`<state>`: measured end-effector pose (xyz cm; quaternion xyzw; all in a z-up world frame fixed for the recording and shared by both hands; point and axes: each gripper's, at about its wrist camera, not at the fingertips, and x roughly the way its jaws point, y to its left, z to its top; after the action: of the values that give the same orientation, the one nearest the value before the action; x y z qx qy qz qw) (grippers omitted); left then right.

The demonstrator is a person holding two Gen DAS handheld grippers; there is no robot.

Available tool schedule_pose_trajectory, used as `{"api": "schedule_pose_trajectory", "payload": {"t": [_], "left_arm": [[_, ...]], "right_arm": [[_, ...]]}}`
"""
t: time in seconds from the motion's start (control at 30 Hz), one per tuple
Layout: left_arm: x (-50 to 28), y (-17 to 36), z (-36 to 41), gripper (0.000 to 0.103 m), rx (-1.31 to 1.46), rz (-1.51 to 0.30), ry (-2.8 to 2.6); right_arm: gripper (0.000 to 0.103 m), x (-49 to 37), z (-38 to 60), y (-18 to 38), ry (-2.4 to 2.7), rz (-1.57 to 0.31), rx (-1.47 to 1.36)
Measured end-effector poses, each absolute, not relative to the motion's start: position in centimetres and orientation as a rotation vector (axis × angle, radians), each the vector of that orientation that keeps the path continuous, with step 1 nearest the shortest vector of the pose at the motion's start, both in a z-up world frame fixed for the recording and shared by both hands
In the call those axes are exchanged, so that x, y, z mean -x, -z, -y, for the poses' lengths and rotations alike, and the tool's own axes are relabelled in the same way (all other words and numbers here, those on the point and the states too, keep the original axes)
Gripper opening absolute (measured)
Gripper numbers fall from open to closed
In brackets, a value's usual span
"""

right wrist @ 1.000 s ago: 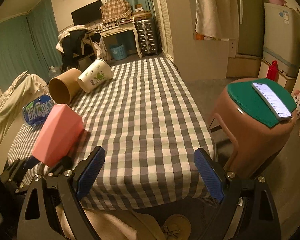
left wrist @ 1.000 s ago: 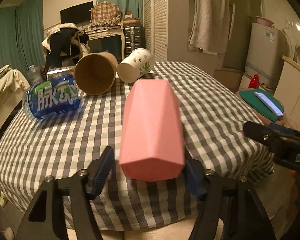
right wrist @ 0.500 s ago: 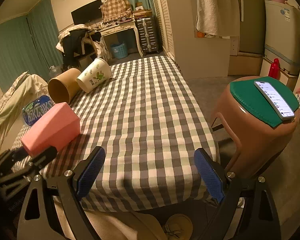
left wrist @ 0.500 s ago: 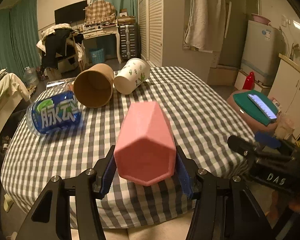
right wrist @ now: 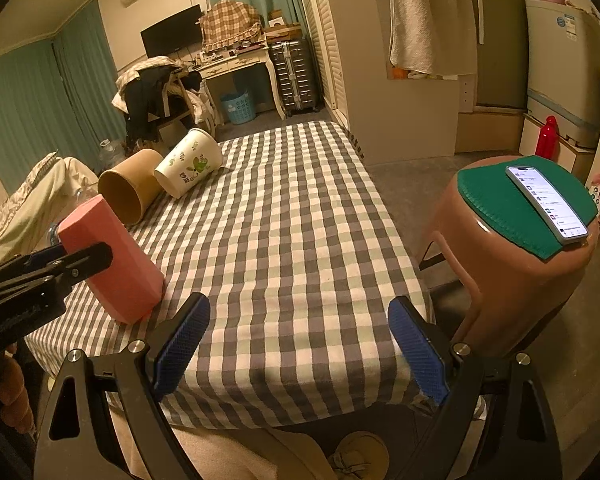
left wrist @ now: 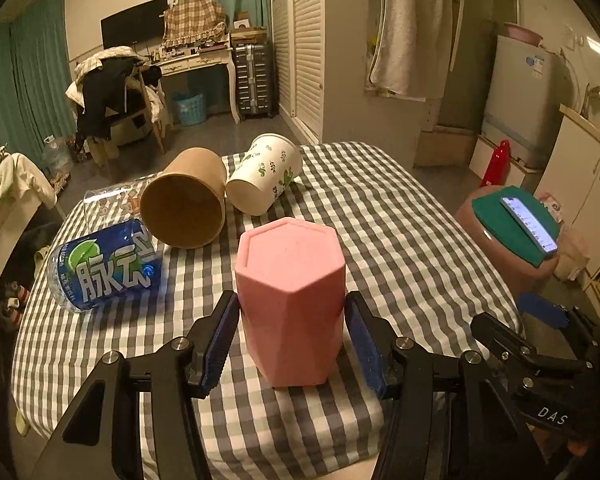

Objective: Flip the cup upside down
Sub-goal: 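Grasp the pink cup with the left gripper while the right gripper releases it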

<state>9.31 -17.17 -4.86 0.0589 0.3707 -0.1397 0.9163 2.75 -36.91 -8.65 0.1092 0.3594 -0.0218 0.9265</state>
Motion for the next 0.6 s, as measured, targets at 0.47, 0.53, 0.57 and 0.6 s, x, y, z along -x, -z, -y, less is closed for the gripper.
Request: {"api": "schedule_pose_trajectory", "payload": {"t": [0.47, 0.53, 0.57, 0.6], "left_arm": [[-8.8, 5.1, 16.8, 0.056, -0.108, -0.756, 0.292], [-8.7, 5.2, 16.5, 0.056, -0.102, -0.753, 0.296], [-8.6, 5.2, 16.5, 0.056, -0.100, -0.752, 0.297], [-8.6, 5.3, 16.5, 0.057, -0.099, -0.753, 0.297]], "right_arm": [[0.091, -3.1, 35.9, 8.4, 0.042, -0.741, -0.200], [0.091, -3.0, 35.8, 8.4, 0.044, -0.741, -0.197], [0.091, -3.0, 35.7, 8.3, 0.046, -0.741, -0.195], [0.091, -3.0, 35.6, 8.3, 0.046, -0.740, -0.195]]}}
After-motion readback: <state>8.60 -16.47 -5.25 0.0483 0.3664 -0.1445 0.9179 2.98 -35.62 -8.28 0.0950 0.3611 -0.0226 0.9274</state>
